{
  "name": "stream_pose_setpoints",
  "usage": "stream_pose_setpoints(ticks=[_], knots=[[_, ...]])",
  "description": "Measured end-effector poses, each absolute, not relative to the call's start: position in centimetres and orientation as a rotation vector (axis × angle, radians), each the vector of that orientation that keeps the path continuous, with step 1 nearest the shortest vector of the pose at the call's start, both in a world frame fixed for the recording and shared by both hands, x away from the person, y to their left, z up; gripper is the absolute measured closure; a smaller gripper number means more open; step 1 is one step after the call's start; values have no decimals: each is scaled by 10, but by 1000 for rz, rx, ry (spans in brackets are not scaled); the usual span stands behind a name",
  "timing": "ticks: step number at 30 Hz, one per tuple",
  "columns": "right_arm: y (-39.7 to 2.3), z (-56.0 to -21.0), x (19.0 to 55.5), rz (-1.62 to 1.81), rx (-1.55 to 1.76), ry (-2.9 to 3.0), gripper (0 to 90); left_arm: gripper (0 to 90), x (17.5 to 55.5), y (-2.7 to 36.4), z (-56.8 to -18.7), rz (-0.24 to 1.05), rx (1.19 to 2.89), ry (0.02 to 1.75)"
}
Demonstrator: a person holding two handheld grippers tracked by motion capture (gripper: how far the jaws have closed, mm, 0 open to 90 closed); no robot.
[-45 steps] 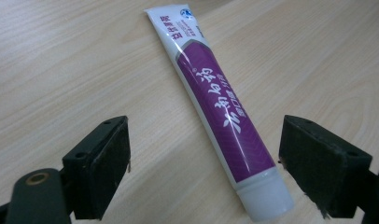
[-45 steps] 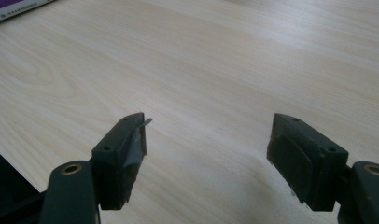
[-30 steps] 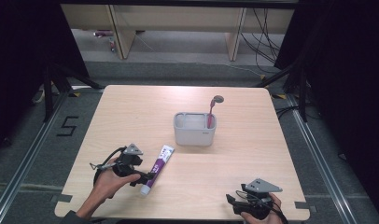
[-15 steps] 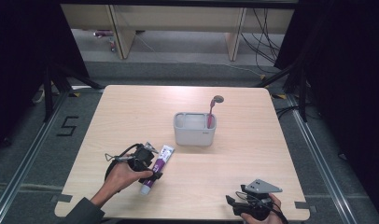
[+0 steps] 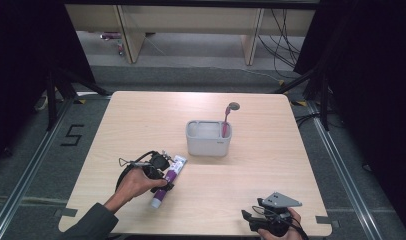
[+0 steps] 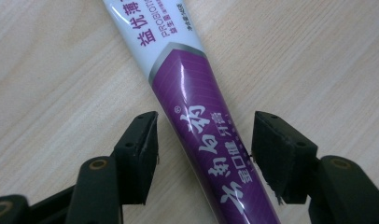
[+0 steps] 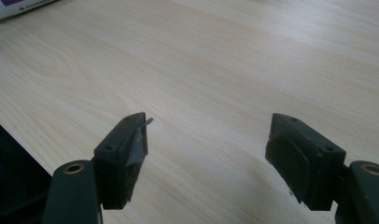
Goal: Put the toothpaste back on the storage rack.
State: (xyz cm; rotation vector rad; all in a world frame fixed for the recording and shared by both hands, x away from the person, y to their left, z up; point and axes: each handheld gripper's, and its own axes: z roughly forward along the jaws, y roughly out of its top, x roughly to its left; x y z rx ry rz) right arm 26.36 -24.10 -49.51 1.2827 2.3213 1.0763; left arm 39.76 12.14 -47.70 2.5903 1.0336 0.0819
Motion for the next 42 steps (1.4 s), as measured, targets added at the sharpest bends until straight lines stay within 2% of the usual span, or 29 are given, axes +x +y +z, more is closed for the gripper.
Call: stream_pose_setpoints(ticks=[27, 42], knots=[[-240, -495, 262, 1066, 1316, 2325, 295, 565, 406, 109, -481, 58, 2764, 951], [-239, -497, 262, 1077, 1322, 2323, 296, 592, 411, 101, -479, 46, 2854, 917]])
